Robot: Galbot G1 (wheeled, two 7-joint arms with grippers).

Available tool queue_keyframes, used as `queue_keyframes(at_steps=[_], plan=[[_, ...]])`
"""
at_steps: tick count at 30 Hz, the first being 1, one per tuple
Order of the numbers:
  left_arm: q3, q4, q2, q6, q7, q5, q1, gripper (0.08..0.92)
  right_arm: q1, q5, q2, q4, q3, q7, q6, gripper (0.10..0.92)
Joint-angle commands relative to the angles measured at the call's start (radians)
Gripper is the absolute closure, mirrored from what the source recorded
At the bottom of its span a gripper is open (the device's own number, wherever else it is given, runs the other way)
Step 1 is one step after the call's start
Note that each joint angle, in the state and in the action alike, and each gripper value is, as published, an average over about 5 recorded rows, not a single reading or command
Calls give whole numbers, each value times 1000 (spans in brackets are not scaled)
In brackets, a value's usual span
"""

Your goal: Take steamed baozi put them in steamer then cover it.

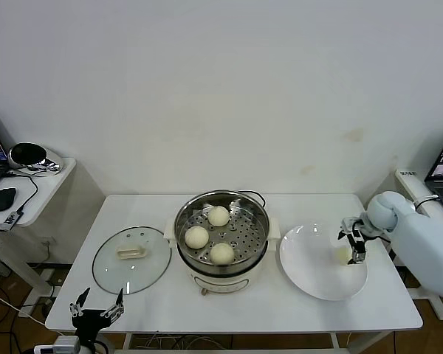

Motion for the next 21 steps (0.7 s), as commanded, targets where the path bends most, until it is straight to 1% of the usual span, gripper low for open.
queue_keyframes(at_steps=[1,15,18,21], plan=[[0,2,0,1,1,2,1,177,-18,-37,26,-46,12,15,18,203],[-3,1,-1,1,1,1,1,177,-16,-28,30,-50,17,43,2,207],[-3,4,-2,0,0,4,-1,177,-14,-25,26,-48,15,40,-7,253],[-4,10,-2,-1,-1,9,-5,177,-13,-22,19,-42,15,36,-13,337]])
